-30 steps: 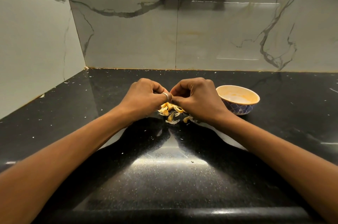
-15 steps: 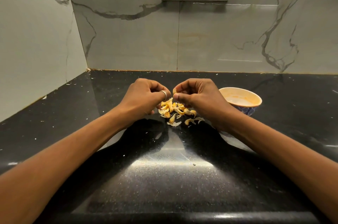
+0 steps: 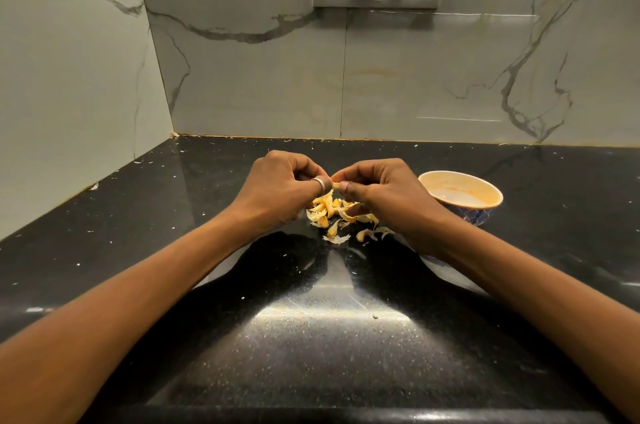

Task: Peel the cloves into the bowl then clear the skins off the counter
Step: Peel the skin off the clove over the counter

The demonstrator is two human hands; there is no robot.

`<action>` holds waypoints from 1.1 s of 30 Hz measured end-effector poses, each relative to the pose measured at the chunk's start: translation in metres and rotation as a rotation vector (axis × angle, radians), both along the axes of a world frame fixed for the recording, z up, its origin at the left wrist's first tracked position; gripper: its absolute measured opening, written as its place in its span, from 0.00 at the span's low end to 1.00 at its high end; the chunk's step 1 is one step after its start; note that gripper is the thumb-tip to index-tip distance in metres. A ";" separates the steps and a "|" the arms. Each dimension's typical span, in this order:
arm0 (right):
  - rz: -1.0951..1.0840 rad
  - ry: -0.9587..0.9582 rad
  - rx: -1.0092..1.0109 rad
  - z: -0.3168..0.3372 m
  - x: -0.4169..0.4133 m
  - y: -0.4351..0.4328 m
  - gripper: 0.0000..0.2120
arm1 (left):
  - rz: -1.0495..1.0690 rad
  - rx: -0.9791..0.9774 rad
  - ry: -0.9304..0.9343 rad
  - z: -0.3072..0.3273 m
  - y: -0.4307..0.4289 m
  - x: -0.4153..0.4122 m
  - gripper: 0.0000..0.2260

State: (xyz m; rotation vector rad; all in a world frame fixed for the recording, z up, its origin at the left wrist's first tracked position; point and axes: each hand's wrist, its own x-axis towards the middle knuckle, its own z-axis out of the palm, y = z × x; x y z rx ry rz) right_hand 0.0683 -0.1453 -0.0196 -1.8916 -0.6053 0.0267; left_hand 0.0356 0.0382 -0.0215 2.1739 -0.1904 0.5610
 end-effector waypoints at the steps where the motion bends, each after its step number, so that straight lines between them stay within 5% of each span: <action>1: 0.000 0.036 0.034 0.000 -0.001 0.000 0.06 | 0.001 0.009 0.000 0.000 -0.001 0.000 0.02; 10: 0.024 0.331 0.388 0.004 -0.003 0.003 0.10 | 0.031 0.130 -0.075 -0.002 -0.005 -0.003 0.03; 21: -0.003 0.300 0.317 0.005 -0.007 0.004 0.06 | 0.009 0.353 -0.166 -0.005 -0.005 -0.002 0.05; 26: -0.031 0.345 0.335 0.005 -0.005 0.004 0.05 | 0.021 0.479 -0.264 -0.005 -0.007 -0.004 0.16; 33: -0.054 0.371 0.328 0.005 -0.006 0.007 0.04 | 0.111 0.738 -0.421 -0.006 -0.007 -0.005 0.07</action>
